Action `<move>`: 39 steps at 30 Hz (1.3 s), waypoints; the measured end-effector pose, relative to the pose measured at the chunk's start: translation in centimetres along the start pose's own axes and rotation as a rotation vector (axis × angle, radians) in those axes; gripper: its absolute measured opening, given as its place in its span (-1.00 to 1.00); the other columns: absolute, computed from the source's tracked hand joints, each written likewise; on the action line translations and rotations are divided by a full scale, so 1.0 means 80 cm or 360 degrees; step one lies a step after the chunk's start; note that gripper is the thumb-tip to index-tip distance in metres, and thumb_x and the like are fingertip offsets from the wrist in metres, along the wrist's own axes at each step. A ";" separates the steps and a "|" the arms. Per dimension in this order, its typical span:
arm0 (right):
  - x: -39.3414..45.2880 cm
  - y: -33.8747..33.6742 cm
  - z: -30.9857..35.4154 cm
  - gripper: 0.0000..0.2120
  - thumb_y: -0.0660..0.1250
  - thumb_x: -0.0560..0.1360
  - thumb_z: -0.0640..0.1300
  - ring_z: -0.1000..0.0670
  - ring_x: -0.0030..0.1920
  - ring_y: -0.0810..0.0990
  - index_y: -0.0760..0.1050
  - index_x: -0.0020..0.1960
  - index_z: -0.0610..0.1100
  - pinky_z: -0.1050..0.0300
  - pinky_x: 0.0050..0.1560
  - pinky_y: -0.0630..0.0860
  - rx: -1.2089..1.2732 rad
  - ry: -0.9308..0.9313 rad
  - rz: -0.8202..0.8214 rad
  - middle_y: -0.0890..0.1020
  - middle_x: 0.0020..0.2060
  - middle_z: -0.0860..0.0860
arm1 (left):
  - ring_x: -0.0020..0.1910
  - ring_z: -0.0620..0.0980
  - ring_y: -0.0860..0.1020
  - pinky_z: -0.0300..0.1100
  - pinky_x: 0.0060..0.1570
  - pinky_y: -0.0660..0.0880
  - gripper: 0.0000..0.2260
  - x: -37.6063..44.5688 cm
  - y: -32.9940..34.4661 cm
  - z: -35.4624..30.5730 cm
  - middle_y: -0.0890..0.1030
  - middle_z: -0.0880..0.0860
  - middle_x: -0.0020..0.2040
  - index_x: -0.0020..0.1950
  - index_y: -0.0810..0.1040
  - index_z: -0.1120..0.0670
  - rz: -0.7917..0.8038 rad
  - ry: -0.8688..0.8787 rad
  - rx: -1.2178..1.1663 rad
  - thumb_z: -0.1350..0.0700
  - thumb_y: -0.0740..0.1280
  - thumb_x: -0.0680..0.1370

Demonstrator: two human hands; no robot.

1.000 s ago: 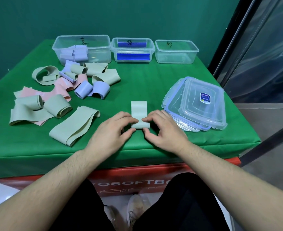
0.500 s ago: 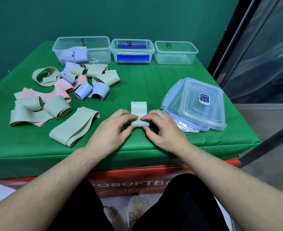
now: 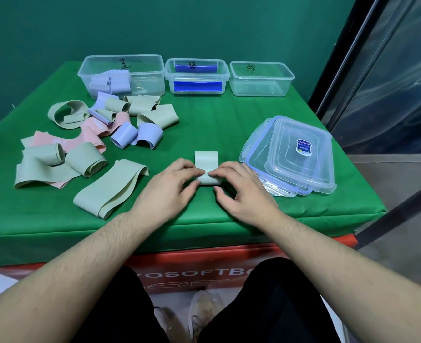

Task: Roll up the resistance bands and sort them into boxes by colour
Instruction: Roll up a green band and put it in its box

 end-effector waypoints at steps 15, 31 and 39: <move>-0.002 -0.002 -0.003 -0.77 0.39 0.52 -0.17 -0.05 0.07 0.55 0.59 0.17 -0.08 -0.06 0.15 0.45 0.0154 -0.0079 -0.0115 0.60 0.05 0.06 | -0.23 -0.35 0.43 -0.34 -0.16 0.31 -0.79 -0.011 -0.002 -0.003 0.54 -0.17 0.07 0.18 0.60 -0.06 0.0000 0.0027 -0.0066 0.03 0.41 0.55; -0.006 -0.002 0.005 -0.71 0.43 0.41 -0.04 -0.03 0.01 0.48 0.58 0.11 -0.09 -0.02 0.11 0.44 -0.0004 -0.0164 -0.0047 0.53 0.02 0.03 | -0.23 -0.30 0.43 -0.28 -0.18 0.32 -0.78 -0.025 -0.006 0.001 0.47 -0.22 0.04 0.20 0.58 -0.06 0.0089 0.0046 -0.0057 -0.04 0.35 0.57; -0.003 0.002 -0.002 -0.73 0.42 0.48 -0.03 -0.02 -0.02 0.50 0.61 0.14 -0.10 0.03 0.09 0.44 0.0035 -0.0092 -0.0059 0.57 -0.02 0.02 | -0.27 -0.12 0.46 -0.26 -0.21 0.39 -0.73 -0.022 -0.007 0.000 0.42 -0.24 0.06 0.21 0.57 -0.10 0.0054 0.0003 -0.0103 -0.03 0.43 0.52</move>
Point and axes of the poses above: each hand's wrist, its own x-axis towards the middle knuckle, its own y-axis out of the palm, z = x × y, the point moved 3 cm from there along x, towards the middle knuckle
